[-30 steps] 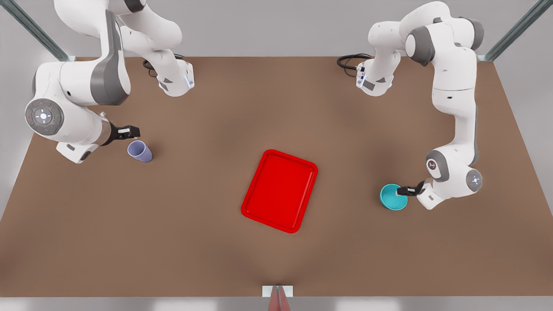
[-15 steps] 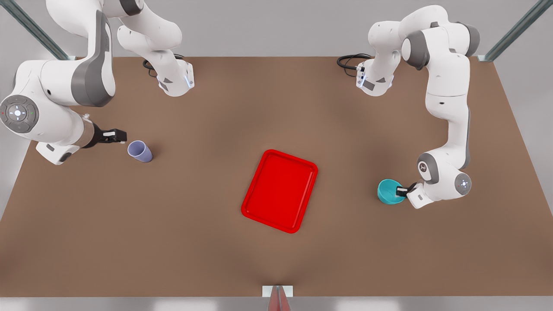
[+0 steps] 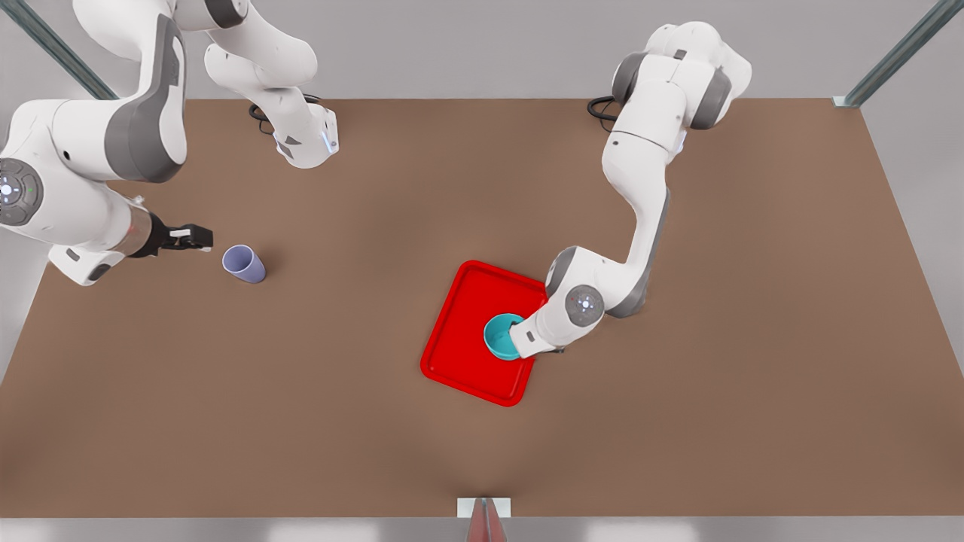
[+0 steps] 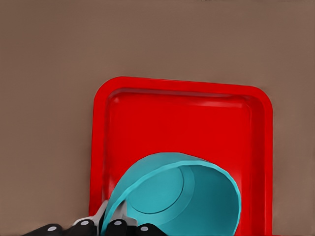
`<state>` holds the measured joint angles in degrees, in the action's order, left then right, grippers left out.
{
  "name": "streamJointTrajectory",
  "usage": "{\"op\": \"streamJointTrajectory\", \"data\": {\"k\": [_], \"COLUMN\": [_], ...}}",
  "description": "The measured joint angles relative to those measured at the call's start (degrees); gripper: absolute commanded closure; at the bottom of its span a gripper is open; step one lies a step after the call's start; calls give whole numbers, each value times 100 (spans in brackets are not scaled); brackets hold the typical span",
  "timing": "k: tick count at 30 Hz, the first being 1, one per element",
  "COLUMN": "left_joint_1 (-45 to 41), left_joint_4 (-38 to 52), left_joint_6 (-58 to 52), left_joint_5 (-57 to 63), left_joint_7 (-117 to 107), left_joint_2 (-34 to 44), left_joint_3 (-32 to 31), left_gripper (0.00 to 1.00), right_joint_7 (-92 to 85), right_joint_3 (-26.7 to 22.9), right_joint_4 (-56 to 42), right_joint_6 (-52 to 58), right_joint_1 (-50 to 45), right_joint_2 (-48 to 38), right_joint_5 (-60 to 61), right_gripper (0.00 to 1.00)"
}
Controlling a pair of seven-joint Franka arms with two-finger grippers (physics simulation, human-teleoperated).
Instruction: Place the bowl on the tray with the left arm and the cup on the tray with the right arm
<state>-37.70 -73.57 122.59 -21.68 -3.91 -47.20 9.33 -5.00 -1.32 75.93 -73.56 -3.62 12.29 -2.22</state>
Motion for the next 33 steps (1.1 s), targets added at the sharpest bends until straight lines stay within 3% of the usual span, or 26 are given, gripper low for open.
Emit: {"op": "streamJointTrajectory", "data": {"k": [8,9,10,15,17,22,24,26,33], "left_joint_1": [151,205,256,302,547,749,1770,2144,2286], "left_joint_4": [474,499,510,467,424,1590,821,335,193], "left_joint_6": [542,607,666,889,264,-2850,-3566,-3873,-4373], "left_joint_5": [-28,-30,-50,-318,-273,97,893,1467,2132], "left_joint_7": [-2269,-2487,-2672,-3115,-3194,-2905,-2551,-2253,-1433], "left_joint_2": [-605,-631,-644,-611,104,1932,2990,3309,3335], "left_joint_3": [-327,-353,-378,-414,-207,2078,623,-26,-237], "left_gripper": [79,62,0,0,0,0,0,0,0], "right_joint_7": [-40,-45,-51,-69,-71,-79,-81,-82,-110], "right_joint_3": [-11,-10,-10,67,135,172,142,86,55], "right_joint_4": [51,61,110,1574,2400,3884,4497,4854,5731], "right_joint_6": [-207,-218,-232,-841,-1234,-2469,-3063,-3628,-5068], "right_joint_1": [27,28,28,27,85,269,327,350,531], "right_joint_2": [84,85,77,-190,-523,-751,-736,-686,-1007], "right_joint_5": [131,135,139,172,214,233,233,234,216], "right_gripper": [0,0,0,0,0,0,0,0,0]}}
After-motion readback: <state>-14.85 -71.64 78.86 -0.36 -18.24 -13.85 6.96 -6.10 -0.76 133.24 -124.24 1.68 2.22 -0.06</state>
